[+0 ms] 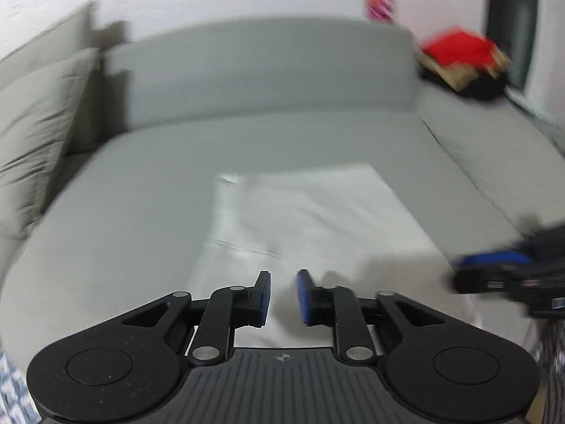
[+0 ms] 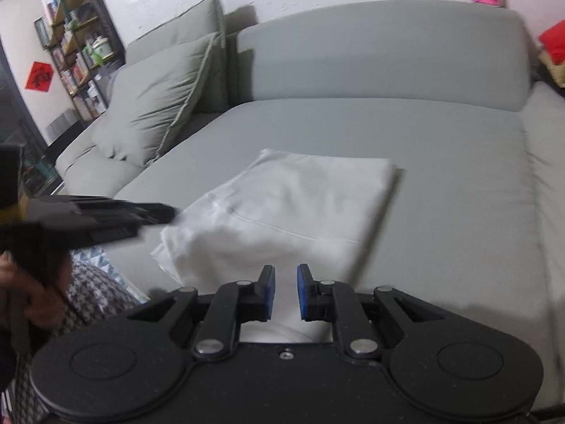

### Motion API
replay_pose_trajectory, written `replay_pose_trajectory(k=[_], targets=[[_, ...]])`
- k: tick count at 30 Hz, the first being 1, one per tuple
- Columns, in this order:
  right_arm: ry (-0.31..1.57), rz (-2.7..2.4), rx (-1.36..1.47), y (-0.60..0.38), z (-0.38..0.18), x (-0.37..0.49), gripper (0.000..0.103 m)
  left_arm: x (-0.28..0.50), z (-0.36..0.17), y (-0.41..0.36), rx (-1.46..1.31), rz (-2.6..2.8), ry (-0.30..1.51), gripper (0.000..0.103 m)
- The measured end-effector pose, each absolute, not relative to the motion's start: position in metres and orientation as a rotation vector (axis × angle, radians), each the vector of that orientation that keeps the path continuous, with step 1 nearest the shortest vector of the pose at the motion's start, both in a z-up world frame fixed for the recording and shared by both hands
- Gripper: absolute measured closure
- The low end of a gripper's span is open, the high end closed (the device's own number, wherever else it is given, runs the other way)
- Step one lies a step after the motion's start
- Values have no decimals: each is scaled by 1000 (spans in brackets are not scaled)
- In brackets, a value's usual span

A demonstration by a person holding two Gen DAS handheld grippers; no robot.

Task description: Fold clothes

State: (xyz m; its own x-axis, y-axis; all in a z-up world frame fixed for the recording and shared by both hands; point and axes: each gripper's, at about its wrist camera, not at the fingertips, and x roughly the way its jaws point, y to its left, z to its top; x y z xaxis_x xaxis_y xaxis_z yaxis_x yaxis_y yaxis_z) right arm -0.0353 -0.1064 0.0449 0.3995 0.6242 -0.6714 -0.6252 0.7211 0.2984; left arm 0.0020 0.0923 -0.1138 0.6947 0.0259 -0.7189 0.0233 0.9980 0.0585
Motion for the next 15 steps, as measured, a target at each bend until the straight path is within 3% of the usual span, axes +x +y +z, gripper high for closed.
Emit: replay_pose_trajectory(k=[3, 7, 9, 15], targets=[[908, 784, -41, -94, 27, -36, 90, 16, -143, 82, 139, 81, 975, 79], [929, 795, -104, -116, 19, -56, 90, 0, -129, 97, 138, 125, 976, 80], [922, 792, -74, -132, 31, -59, 89, -11, -114, 111, 73, 105, 894, 81], [790, 756, 211, -160, 50, -17, 88, 33, -121, 119, 4, 83, 824, 80]])
